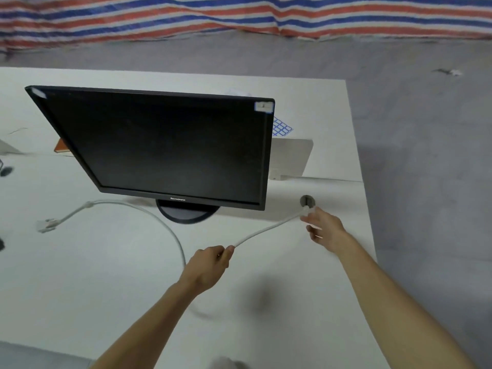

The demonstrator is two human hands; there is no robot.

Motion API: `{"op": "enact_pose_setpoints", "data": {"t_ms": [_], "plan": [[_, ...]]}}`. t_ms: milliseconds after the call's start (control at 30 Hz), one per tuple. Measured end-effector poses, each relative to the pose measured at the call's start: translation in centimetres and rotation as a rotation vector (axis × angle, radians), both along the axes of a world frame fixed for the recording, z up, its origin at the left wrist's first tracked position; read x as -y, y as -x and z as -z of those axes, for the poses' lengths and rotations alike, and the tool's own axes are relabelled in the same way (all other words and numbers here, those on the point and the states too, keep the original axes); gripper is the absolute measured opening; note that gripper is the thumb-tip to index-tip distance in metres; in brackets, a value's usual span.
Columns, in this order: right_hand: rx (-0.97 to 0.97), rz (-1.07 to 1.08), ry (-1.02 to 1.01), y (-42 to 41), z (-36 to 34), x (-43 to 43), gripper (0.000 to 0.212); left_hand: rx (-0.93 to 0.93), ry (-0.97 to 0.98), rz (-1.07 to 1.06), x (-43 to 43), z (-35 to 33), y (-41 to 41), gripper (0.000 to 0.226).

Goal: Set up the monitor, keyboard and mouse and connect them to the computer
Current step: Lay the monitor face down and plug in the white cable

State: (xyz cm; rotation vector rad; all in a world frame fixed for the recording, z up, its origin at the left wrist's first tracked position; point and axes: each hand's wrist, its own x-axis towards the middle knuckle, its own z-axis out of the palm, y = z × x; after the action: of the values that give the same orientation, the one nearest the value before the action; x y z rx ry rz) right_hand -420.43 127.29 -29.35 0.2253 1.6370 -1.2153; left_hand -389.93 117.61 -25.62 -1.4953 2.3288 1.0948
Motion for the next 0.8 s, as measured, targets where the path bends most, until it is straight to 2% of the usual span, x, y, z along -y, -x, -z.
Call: {"op": "enact_pose_setpoints", "data": {"t_ms": [167,200,300,400,500,567,633,667,800], "plan": [[0.039,-0.374,-0.025,-4.5,-2.1,-0.7,0.055,-0.145,-0.023,0.15,-1.9,-1.8,5.4,0.04],[0.059,-0.379,0.015,-5.6,-2.3,-1.1,0.056,-0.154,-0.029,0.185,-2.6,-2.1,6.6,0.041],[0.117,-0.153,0.175,-7.7,-3.0,-1.9,0.037,-0.145,-0.084,0.238,-3.8,-1.9,8.3,0.044],[0.127,-0.064,0.267,-8.6,-3.4,-2.8,0.025,-0.129,-0.157,0.211,-4.1,-1.1,7.1,0.047],[-0.024,-0.062,0.245,-9.3,-3.5,-2.8,0.015,-0.101,-0.207,0.214,-4.0,-0.9,4.8,0.057],[-0.098,0.118,0.214,-7.6,-3.3,-2.3,0.01,-0.093,-0.209,0.192,-4.0,-0.8,3.2,0.063],[-0.057,0.321,0.193,-4.7,-3.3,-1.7,0.011,-0.077,-0.165,0.166,-3.7,-0.9,1.3,0.065],[-0.058,0.353,0.167,-3.5,-3.1,-1.7,0.012,-0.067,-0.141,0.161,-3.4,-0.9,0.4,0.065],[-0.062,0.1,0.117,-4.6,-3.4,-1.6,0.02,-0.053,-0.067,0.185,-2.8,-1.3,-0.1,0.063]]}}
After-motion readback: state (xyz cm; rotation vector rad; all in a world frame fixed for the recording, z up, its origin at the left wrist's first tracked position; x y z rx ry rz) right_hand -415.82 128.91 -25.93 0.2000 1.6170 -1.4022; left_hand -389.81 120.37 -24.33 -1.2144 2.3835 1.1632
